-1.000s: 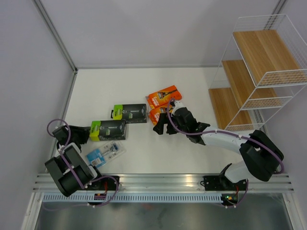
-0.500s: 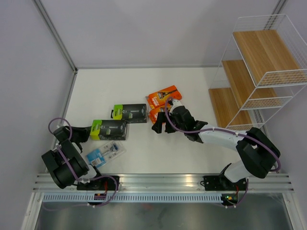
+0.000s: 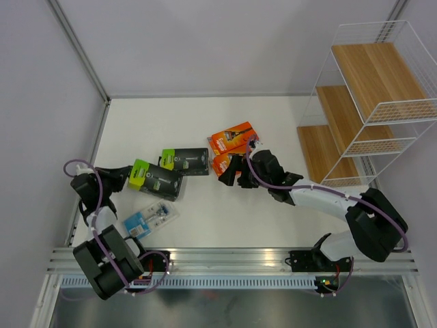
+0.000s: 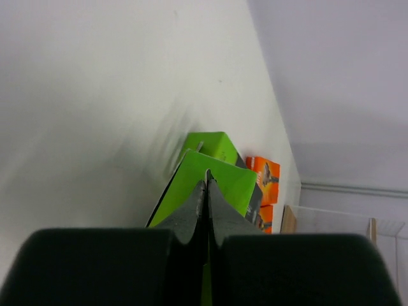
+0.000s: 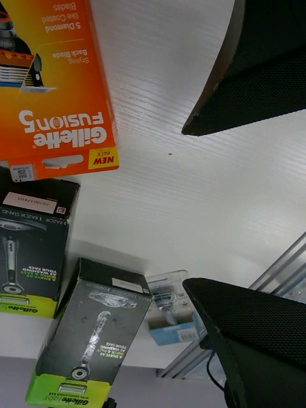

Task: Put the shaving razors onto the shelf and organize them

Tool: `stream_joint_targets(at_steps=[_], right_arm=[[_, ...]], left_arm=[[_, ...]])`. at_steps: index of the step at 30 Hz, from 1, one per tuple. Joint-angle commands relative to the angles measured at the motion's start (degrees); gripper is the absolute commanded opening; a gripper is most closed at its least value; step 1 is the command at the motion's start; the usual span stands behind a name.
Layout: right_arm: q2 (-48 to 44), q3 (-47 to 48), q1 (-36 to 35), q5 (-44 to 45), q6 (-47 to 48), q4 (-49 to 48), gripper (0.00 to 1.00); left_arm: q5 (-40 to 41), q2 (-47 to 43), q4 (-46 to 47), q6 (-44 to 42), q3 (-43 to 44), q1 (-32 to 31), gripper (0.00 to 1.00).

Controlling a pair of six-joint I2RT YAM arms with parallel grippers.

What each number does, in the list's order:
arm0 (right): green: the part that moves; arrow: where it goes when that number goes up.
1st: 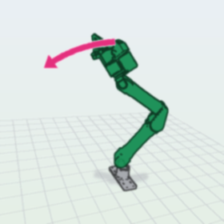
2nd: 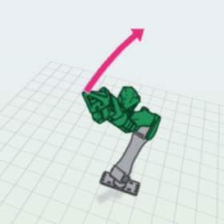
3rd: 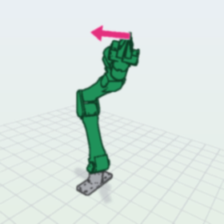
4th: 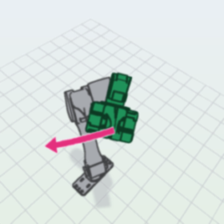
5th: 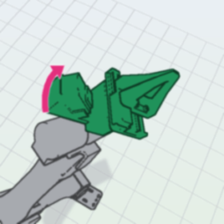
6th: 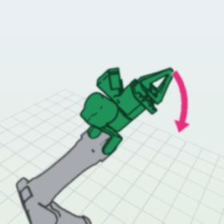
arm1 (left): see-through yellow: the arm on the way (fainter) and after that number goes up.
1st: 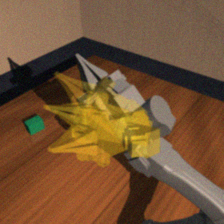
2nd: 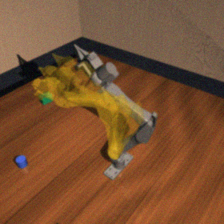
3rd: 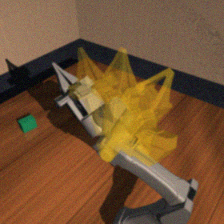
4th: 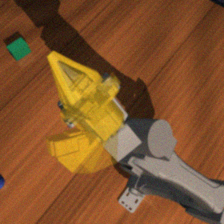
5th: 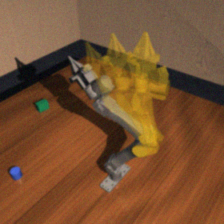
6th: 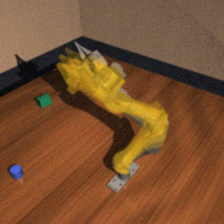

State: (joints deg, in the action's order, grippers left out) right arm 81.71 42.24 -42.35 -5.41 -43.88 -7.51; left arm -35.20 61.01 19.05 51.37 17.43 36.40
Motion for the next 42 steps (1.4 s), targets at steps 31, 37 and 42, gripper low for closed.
stream_joint_targets(at_steps=[31,37,42], right_arm=[[-39.16,-9.81,5.17,37.56,-21.06,46.07,0.98],[-49.45,-6.83,5.26,47.24,-28.98,59.0,0.98],[-55.95,-6.2,5.17,47.95,-23.38,59.54,0.98]], left_arm=[[14.8,0.32,-22.04,-17.63,38.36,-61.17,0.02],[15.51,12.88,-11.06,-13.23,44.87,-68.83,0.02],[15.6,24.31,-4.29,-10.25,51.63,-74.19,0.02]])
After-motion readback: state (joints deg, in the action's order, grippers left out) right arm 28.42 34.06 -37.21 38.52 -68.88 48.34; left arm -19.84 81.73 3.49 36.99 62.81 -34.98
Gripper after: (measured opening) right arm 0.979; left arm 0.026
